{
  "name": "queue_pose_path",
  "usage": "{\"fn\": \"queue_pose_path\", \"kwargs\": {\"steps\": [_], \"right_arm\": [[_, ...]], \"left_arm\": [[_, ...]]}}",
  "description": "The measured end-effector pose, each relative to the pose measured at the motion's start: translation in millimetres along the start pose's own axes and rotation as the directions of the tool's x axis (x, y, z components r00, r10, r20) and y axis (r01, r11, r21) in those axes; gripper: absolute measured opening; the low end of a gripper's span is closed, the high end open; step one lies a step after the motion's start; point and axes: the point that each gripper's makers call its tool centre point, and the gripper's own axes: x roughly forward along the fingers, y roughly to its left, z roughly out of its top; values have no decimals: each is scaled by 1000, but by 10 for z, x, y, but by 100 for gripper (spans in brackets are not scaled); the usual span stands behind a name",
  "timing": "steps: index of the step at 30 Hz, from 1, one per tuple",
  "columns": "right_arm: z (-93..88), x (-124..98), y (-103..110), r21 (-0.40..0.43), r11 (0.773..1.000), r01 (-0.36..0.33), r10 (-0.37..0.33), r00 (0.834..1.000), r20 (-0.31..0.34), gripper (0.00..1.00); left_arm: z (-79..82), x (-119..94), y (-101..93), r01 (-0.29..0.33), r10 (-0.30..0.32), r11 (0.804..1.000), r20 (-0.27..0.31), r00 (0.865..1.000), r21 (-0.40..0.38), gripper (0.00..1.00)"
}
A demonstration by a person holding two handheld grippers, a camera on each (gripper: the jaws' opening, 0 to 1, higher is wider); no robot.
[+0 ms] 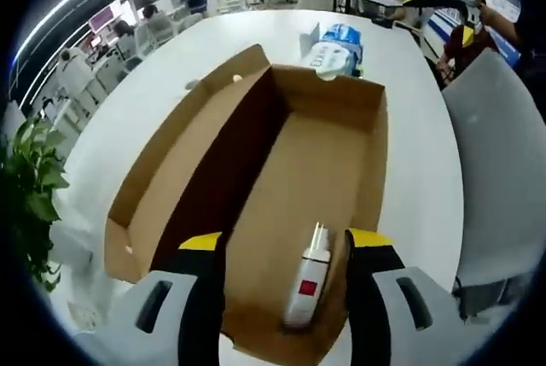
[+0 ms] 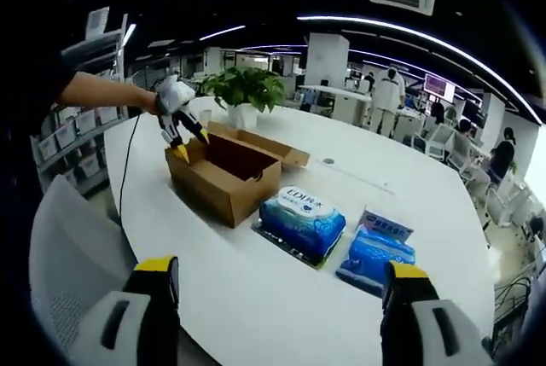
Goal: Operate the shoe box by opening the lid, removing the specified soft item, and placing it in the target area until the item is outside and the box remains undamaged.
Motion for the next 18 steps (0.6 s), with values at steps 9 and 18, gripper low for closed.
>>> {"fn": "queue_pose_path", "kwargs": {"steps": [9, 18], "right_arm": [[-43, -7, 52, 24, 1000, -1, 1, 1000, -1, 100], [-115, -47, -1, 45, 999, 27, -27, 1000, -6, 99]], "left_arm": [[-167, 207, -45, 133, -110, 981, -160, 981, 142, 54], [-356, 301, -106, 205, -145, 960, -287, 947, 191, 53]]}}
